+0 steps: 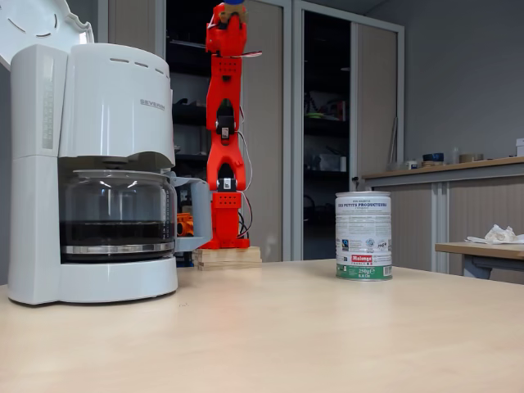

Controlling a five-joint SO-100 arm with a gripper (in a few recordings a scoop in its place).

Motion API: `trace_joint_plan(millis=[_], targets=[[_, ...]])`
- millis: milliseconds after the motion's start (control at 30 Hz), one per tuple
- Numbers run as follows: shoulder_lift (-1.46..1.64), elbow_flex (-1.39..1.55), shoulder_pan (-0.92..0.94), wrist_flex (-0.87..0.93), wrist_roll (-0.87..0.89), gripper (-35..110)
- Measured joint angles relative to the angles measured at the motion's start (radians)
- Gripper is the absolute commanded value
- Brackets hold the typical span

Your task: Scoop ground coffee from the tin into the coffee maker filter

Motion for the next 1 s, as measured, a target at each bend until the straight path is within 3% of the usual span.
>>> trace_joint_plan(millis=[467, 1000], targets=[[0.183, 0.098, 0.209, 0.055, 0.130, 0], [0.282, 0.295, 0.336, -0.040, 0.367, 0]])
